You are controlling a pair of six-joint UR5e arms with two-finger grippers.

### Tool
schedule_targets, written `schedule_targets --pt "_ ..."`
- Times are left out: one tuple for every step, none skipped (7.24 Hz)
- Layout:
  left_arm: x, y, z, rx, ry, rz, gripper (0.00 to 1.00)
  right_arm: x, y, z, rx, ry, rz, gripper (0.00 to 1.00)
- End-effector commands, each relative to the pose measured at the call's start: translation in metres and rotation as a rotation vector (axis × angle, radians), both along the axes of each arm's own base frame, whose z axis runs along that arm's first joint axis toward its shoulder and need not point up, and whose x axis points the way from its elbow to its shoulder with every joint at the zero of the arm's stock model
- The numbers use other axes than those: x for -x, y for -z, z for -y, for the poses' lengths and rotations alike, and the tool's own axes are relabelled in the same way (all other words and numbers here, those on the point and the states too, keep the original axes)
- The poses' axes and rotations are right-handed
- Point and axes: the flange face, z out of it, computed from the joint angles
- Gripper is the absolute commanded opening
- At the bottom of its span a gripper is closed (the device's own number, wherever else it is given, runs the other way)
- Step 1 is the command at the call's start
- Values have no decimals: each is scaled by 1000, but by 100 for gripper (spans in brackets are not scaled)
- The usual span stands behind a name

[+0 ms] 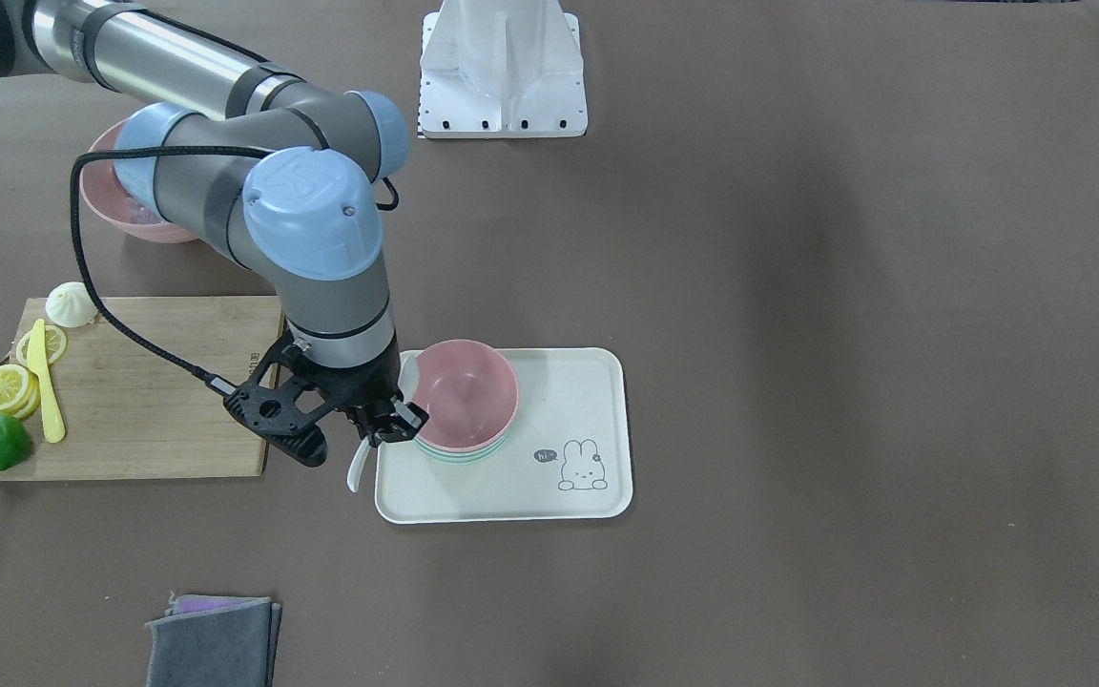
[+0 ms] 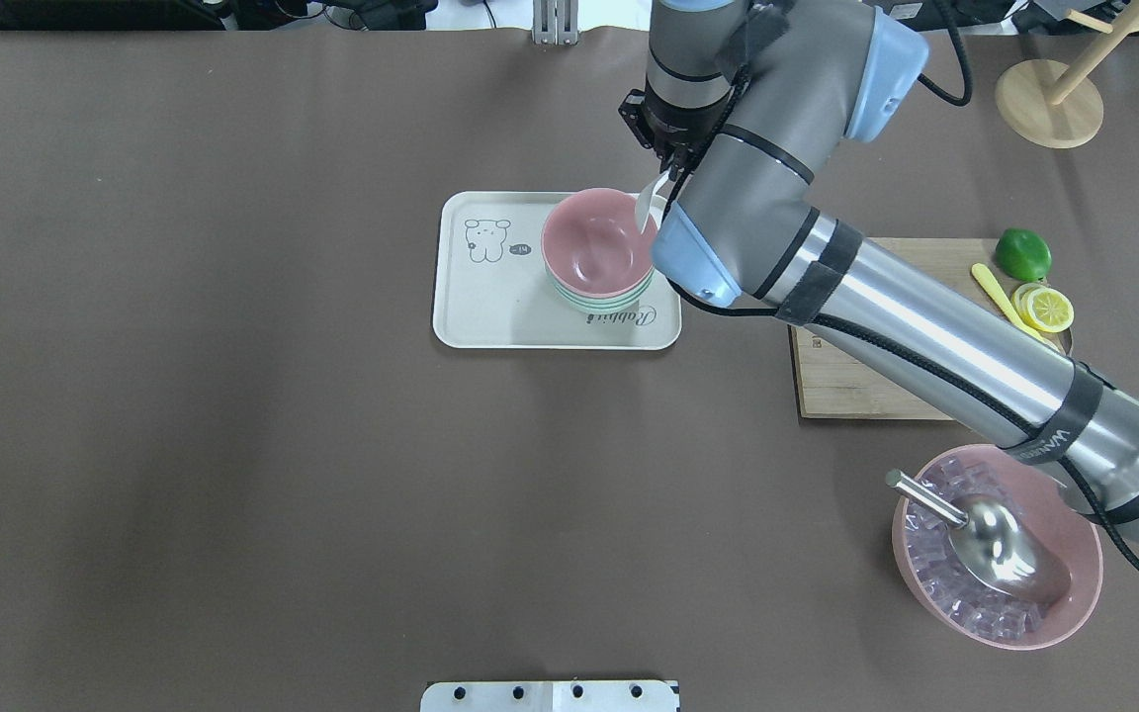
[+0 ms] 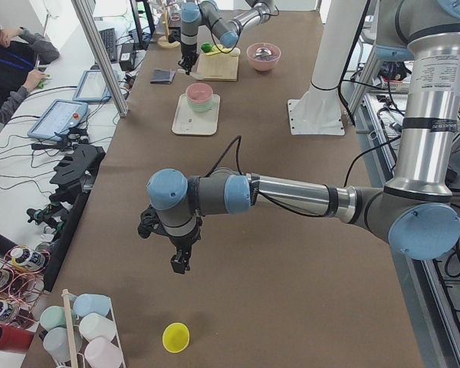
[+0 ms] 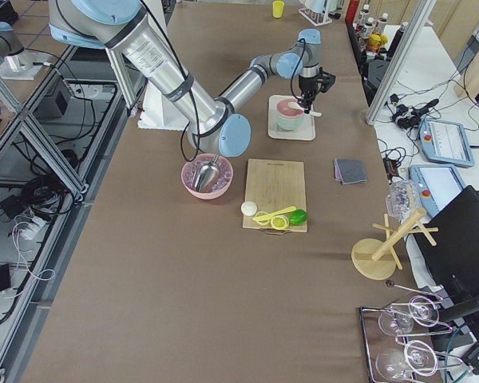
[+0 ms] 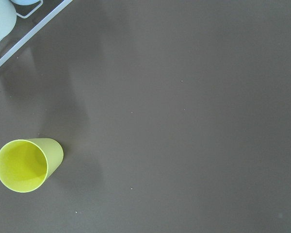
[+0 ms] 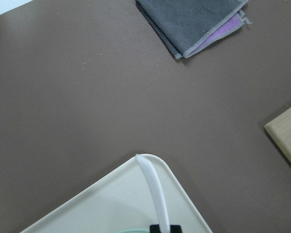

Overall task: Stack pink bowl on green and place spoon
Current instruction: 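Lift the white spoon with the right gripper and carry it to the stacked bowls, then lower the spoon into the pink bowl and open the right gripper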

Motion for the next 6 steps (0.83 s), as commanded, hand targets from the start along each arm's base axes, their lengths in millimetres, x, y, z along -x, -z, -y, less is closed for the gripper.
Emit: schedule_targets --pt "-1 -4 0 8 -1 0 99 26 15 -12 -4 5 0 0" --pt "-1 -3 0 16 9 0 99 31 16 -16 -14 8 -6 0" --pt "-1 -2 0 16 12 0 99 37 16 -21 -15 17 -5 0" --pt "-1 -2 0 16 12 0 99 42 17 -25 -19 23 -4 0" --pt "-1 -1 0 15 12 0 99 43 19 -27 -25 27 1 0" --pt "-1 -1 0 13 12 0 99 46 18 -29 -27 35 0 0"
